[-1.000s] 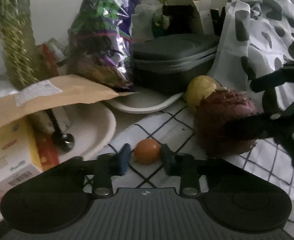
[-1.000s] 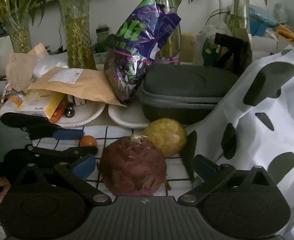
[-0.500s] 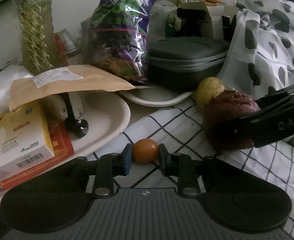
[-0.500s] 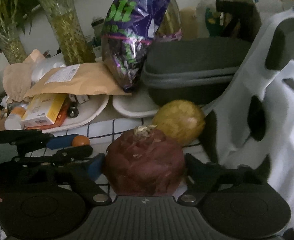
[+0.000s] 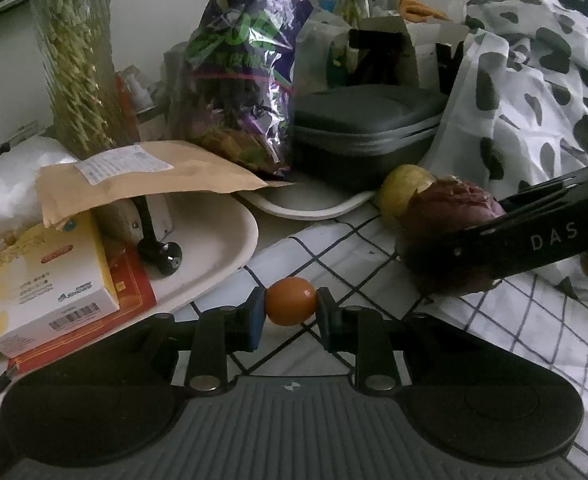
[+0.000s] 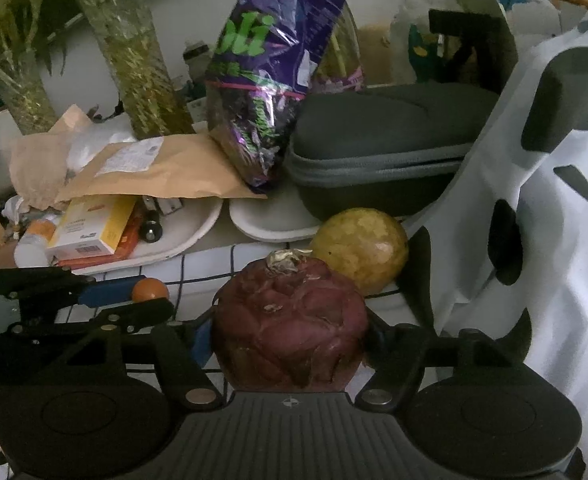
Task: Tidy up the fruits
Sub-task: 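Carry the dragon fruit and apricot over the rose plate with both tools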
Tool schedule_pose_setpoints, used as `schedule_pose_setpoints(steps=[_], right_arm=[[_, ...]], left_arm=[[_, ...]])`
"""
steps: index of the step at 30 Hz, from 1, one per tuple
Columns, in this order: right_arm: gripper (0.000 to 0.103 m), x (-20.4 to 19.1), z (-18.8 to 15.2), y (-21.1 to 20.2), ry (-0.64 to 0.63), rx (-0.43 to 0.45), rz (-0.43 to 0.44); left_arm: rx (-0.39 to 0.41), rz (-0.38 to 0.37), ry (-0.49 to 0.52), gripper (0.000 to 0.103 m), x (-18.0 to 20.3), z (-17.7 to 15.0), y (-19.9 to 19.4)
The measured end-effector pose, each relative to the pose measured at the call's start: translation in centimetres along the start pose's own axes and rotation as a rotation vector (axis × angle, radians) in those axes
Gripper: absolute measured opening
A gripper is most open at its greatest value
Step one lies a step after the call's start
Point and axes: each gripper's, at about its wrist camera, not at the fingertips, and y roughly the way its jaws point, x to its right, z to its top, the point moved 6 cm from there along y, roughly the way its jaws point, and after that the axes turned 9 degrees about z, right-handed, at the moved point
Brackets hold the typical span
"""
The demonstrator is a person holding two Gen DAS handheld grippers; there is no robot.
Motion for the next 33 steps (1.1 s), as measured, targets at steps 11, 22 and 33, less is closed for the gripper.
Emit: schedule_pose_setpoints(steps=[11, 22, 33], right_arm=[[0.072, -1.0, -0.1, -2.4, -0.022, 0.031, 0.007], [0.072, -3.4, -1.4, -5.3, -0.055, 0.058, 0.033], [0.072, -6.2, -3.0, -7.9, -0.108, 0.063, 0.070]], left_arm=[[0.022, -0.001, -0.009, 0.026, 0.6, -0.2, -3.3], [0.034, 0.000, -0.030, 0.026, 1.3, -1.1, -7.2], [0.034, 0.006, -0.024, 0.026, 2.4, -3.1, -11.1]])
